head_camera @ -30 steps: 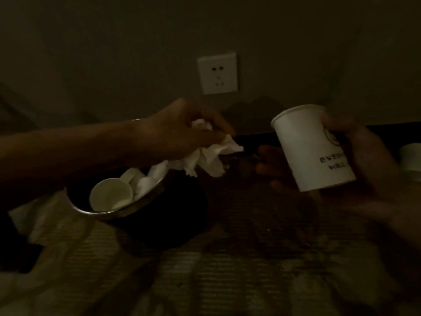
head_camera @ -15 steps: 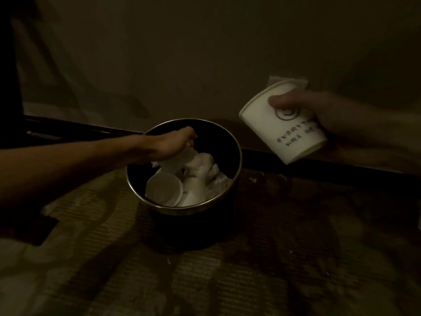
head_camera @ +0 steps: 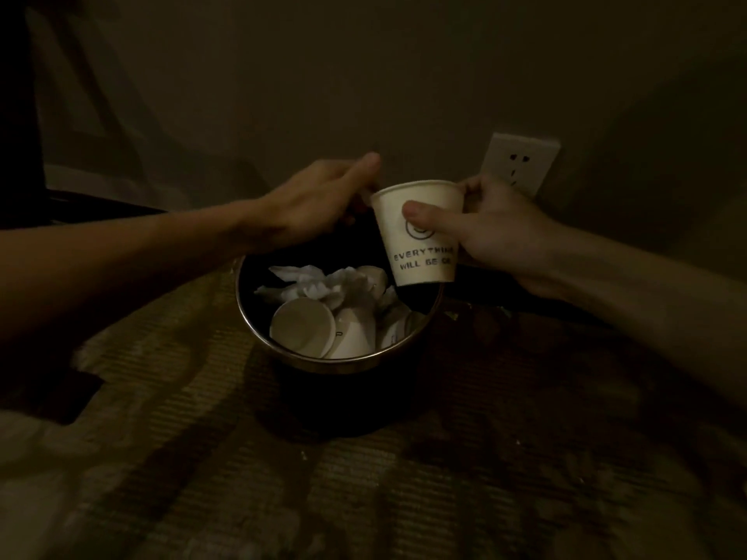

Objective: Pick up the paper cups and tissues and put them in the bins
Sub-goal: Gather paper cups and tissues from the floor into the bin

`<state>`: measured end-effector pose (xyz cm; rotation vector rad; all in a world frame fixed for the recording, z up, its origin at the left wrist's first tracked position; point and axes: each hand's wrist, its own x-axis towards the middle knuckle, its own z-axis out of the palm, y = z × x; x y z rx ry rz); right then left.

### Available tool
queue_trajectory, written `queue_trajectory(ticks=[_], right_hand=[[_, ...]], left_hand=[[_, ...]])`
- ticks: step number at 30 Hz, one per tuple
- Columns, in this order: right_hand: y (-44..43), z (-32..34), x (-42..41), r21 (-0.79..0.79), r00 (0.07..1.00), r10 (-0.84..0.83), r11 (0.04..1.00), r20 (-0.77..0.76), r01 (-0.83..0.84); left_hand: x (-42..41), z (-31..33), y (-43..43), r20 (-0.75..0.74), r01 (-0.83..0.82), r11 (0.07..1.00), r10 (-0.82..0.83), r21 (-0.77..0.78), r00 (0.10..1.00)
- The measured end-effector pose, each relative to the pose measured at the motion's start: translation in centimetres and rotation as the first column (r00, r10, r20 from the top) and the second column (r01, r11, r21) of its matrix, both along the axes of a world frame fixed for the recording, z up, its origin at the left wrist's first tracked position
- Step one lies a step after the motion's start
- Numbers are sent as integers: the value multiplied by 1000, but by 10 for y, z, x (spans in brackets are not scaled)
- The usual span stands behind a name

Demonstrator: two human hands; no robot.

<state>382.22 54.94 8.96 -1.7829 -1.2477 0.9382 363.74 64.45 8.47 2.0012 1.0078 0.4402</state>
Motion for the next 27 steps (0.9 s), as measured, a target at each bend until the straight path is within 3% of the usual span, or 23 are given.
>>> queue_trajectory(ticks=[2, 4, 7, 10, 15, 24, 27], right_hand=[[6, -1, -6, 37, 999, 4, 999, 47, -6], [13, -3, -12, 54, 995, 3, 998, 100, -9], [24, -8, -20, 77, 986, 20, 996, 168, -34], [33, -13, -26, 74, 955, 59, 994, 290, -84], [38, -32, -36, -33, 884, 161, 986, 438, -164], [30, -45, -35, -186, 793, 328, 945, 513, -270], [21, -38, -29, -154, 804, 320, 947, 502, -281]], left_hand=[[-1, 6, -3, 100, 71, 997, -72, 21, 992], [-3, 5, -4, 95, 109, 993, -113, 41, 989], [-11, -7, 4, 50, 39, 996, -43, 75, 998], [-22, -13, 12, -26, -15, 999, 16, 38, 1000], [-33, -37, 13, -265, 40, 999, -46, -26, 963], [-31, -49, 13, -374, 97, 995, -88, 4, 923], [-23, -39, 10, -357, 146, 989, -125, 33, 926]])
